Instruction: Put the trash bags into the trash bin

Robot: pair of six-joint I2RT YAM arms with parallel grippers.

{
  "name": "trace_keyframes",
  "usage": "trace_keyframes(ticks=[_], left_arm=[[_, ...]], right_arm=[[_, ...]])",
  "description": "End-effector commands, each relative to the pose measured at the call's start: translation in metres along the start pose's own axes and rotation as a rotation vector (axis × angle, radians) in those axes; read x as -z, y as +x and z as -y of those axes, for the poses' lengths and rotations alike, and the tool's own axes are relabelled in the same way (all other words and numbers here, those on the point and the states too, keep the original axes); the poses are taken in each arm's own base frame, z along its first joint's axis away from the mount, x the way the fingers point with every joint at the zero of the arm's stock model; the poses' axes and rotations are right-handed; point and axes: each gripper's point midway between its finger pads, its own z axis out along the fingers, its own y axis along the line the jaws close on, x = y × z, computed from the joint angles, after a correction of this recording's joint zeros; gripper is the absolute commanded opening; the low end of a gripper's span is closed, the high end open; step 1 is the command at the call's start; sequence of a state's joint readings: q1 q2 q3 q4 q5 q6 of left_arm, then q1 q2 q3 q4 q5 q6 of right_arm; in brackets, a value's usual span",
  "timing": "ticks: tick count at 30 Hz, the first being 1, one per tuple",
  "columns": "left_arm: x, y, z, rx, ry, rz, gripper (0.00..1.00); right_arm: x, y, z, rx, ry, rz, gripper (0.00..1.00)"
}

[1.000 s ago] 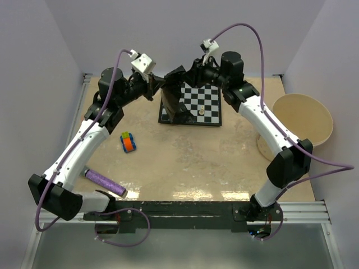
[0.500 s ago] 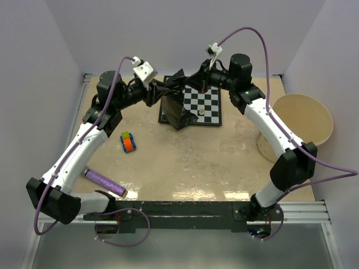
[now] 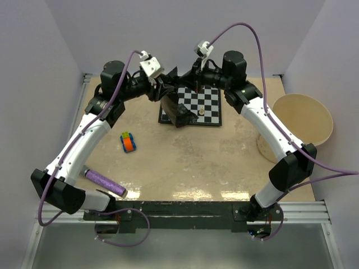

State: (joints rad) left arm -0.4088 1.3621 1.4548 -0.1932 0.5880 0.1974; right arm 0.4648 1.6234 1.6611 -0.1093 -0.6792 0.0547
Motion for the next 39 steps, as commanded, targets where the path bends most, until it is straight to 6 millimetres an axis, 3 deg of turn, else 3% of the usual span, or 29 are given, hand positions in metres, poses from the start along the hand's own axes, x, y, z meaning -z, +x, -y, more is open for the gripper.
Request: trace_keyframes(ticks=[1, 3, 8, 11, 21, 25, 35, 39], left_arm=[[0.001, -0.029, -0.002, -0.105, 0.018, 0.032, 0.62], [0.003, -0.03, -0.006, -0.129, -0.001, 0.008, 0.72], [0.014, -0.033, -0.021, -0.253, -0.062, -0.054, 0.73], [0.017, -0.03, -0.019, -0.334, -0.03, -0.086, 0.73], [-0.02, 0.004, -0.012, -0.37, 0.113, -0.224, 0.59], [-0.027, 0.014, -0.009, -0.401, 0.128, -0.264, 0.48], [-0.019, 0.027, -0.014, -0.435, 0.101, -0.332, 0.26], [-0.013, 0.012, -0.023, -0.445, 0.024, -0.305, 0.32]], right_arm=[[0.009, -0.017, 0.009, 0.097, 0.073, 0.015, 0.0], [0.011, -0.017, 0.011, 0.111, 0.089, 0.01, 0.0], [0.013, -0.017, 0.013, 0.137, 0.11, -0.001, 0.0], [0.013, -0.017, 0.011, 0.158, 0.11, -0.008, 0.0], [0.007, -0.018, -0.003, 0.201, 0.079, -0.01, 0.0], [0.008, -0.022, -0.003, 0.207, 0.084, -0.004, 0.0], [0.008, -0.013, 0.001, 0.196, 0.097, -0.023, 0.0], [0.006, -0.007, 0.003, 0.182, 0.1, -0.033, 0.0]])
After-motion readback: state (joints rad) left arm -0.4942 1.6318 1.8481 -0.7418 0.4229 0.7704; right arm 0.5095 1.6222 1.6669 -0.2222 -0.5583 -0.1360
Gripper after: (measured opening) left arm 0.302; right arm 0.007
